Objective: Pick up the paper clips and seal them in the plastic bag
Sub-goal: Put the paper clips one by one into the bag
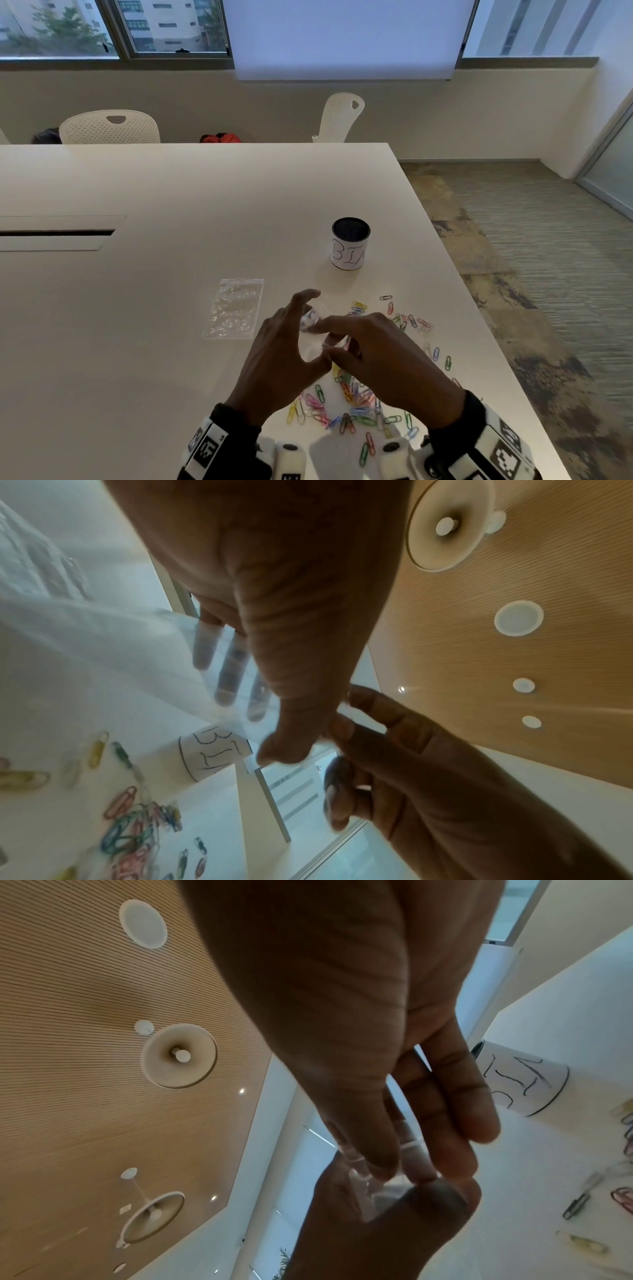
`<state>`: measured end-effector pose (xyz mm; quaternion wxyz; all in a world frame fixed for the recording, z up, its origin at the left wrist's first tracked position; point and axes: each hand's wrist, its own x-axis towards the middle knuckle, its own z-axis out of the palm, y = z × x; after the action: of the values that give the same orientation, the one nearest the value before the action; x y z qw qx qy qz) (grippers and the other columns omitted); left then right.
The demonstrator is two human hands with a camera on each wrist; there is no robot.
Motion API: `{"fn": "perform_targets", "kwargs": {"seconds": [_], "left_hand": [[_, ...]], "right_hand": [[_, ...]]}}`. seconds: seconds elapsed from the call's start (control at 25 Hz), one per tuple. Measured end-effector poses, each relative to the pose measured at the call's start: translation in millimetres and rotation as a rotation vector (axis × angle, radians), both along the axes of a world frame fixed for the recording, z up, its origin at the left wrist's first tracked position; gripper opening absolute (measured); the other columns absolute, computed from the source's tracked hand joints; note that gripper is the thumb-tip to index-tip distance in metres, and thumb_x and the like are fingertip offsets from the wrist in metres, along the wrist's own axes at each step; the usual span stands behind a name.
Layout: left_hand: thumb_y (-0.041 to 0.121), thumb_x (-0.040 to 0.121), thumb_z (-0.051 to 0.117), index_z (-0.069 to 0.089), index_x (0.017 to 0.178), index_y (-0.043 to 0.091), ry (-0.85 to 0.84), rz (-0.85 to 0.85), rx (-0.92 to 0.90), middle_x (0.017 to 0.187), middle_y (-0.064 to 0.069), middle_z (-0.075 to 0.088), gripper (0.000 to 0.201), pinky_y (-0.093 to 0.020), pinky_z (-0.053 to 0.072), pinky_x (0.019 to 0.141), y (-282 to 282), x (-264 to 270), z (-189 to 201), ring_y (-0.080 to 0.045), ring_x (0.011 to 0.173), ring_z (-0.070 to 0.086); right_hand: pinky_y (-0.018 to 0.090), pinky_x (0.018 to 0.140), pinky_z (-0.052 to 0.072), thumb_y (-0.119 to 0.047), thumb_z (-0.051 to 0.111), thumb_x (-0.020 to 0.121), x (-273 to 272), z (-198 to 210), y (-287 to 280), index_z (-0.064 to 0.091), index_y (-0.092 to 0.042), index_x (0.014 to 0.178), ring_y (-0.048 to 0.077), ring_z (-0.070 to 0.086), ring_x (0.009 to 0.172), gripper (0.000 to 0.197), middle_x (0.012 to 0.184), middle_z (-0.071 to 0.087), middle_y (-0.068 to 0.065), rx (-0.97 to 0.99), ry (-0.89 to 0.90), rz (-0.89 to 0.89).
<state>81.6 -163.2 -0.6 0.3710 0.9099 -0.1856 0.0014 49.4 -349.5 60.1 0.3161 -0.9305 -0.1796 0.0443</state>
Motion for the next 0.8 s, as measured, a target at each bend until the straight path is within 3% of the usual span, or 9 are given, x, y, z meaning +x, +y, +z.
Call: {"fn": "perform_targets", "kwargs": {"seconds": [0.16, 0.32, 0.4, 0.52, 0.64, 0.8], "left_hand": [[0.032, 0.082, 0.081, 0.044, 0.128, 0.037, -0.016, 0.054, -0.044, 0.116, 0.013, 0.067, 0.060, -0.039, 0.059, 0.090, -0.9, -0.4, -6.2, -0.009, 0.102, 0.064], [0.019, 0.077, 0.087, 0.050, 0.123, 0.033, -0.005, 0.135, -0.074, 0.108, 0.013, 0.069, 0.061, -0.027, 0.058, 0.080, 19.7, 2.7, -9.1, -0.006, 0.095, 0.067], [0.017, 0.076, 0.088, 0.051, 0.122, 0.033, 0.008, 0.190, -0.109, 0.105, 0.015, 0.068, 0.060, -0.021, 0.052, 0.075, 34.4, 2.6, -9.7, -0.003, 0.093, 0.066], [0.016, 0.076, 0.088, 0.052, 0.121, 0.033, 0.032, 0.238, -0.137, 0.103, 0.017, 0.068, 0.060, -0.021, 0.049, 0.074, 50.0, 2.1, -12.4, -0.002, 0.093, 0.065], [0.018, 0.076, 0.088, 0.052, 0.122, 0.032, 0.043, 0.243, -0.147, 0.104, 0.016, 0.068, 0.060, -0.021, 0.049, 0.074, 52.8, 0.8, -15.5, -0.004, 0.093, 0.066], [0.023, 0.075, 0.090, 0.051, 0.121, 0.033, 0.048, 0.217, -0.135, 0.105, 0.017, 0.067, 0.061, -0.021, 0.053, 0.075, 47.9, 0.7, -20.8, -0.006, 0.095, 0.066]], "right_hand": [[0.023, 0.086, 0.061, -0.030, 0.067, 0.098, 2.0, -0.3, 1.7, 0.060, -0.039, 0.137, -0.002, 0.073, 0.086, 0.041, 0.121, 0.073, -0.015, 0.018, 0.013, 0.020], [0.017, 0.076, 0.060, -0.027, 0.071, 0.096, 30.9, -3.8, -24.0, 0.070, -0.032, 0.116, -0.003, 0.071, 0.082, 0.021, 0.101, 0.073, -0.019, 0.133, -0.039, -0.168], [0.018, 0.073, 0.057, -0.023, 0.074, 0.094, 53.1, -18.3, -35.6, 0.072, -0.027, 0.108, 0.001, 0.070, 0.079, 0.015, 0.095, 0.074, -0.014, 0.116, -0.056, -0.219], [0.027, 0.081, 0.058, -0.023, 0.077, 0.091, 83.6, -50.4, -31.2, 0.071, -0.018, 0.116, 0.008, 0.068, 0.092, 0.026, 0.108, 0.073, -0.003, -0.082, 0.010, -0.003], [0.032, 0.092, 0.055, -0.025, 0.076, 0.091, 107.0, -70.4, -13.1, 0.068, -0.018, 0.122, 0.012, 0.063, 0.106, 0.032, 0.122, 0.069, 0.000, -0.210, 0.056, 0.158], [0.036, 0.092, 0.057, -0.028, 0.075, 0.091, 124.7, -84.4, 8.7, 0.069, -0.021, 0.118, 0.015, 0.062, 0.109, 0.029, 0.125, 0.064, 0.000, -0.261, 0.065, 0.295]]}}
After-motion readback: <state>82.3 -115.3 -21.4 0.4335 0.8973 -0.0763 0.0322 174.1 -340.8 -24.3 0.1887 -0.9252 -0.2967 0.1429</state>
